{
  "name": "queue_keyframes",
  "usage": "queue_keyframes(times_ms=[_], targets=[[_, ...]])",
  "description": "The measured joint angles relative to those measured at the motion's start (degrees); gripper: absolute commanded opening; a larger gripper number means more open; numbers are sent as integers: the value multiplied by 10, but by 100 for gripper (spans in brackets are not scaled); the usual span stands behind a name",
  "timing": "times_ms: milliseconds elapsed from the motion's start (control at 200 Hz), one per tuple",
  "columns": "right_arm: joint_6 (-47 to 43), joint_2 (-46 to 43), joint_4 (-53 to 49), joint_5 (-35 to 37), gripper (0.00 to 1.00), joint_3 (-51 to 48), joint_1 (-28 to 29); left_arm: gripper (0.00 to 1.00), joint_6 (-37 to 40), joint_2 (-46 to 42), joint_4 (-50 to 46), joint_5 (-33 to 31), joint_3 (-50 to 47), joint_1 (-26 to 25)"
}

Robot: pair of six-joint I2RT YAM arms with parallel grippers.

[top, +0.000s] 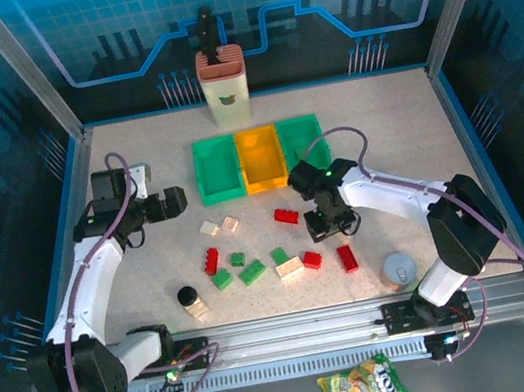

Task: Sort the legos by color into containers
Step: Pick up the lego from the bottom-center of the table.

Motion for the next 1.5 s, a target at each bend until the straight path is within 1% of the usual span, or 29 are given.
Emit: queue_keyframes(times_ms=[125, 280, 610, 735, 981, 1441, 1501], targets=[[21, 20, -2, -2, 43, 40, 45, 99, 0, 0, 0, 3, 0, 0], [47, 70, 0, -2, 43, 99, 89, 99, 0, 0, 0, 4, 0, 0], [78, 165, -2, -2, 47, 172, 142, 99, 0, 0, 0, 4, 0, 0], [80, 191, 0, -2, 50, 181, 149, 99, 0, 0, 0, 4, 0, 0], [81, 227, 0, 0, 50, 186, 150, 99, 0, 0, 0, 8, 0, 0], [81, 249, 6, 0, 40, 187, 150, 99, 0, 0, 0, 9, 0, 0], [81, 249, 6, 0, 39, 187, 150, 99, 0, 0, 0, 9, 0, 0]])
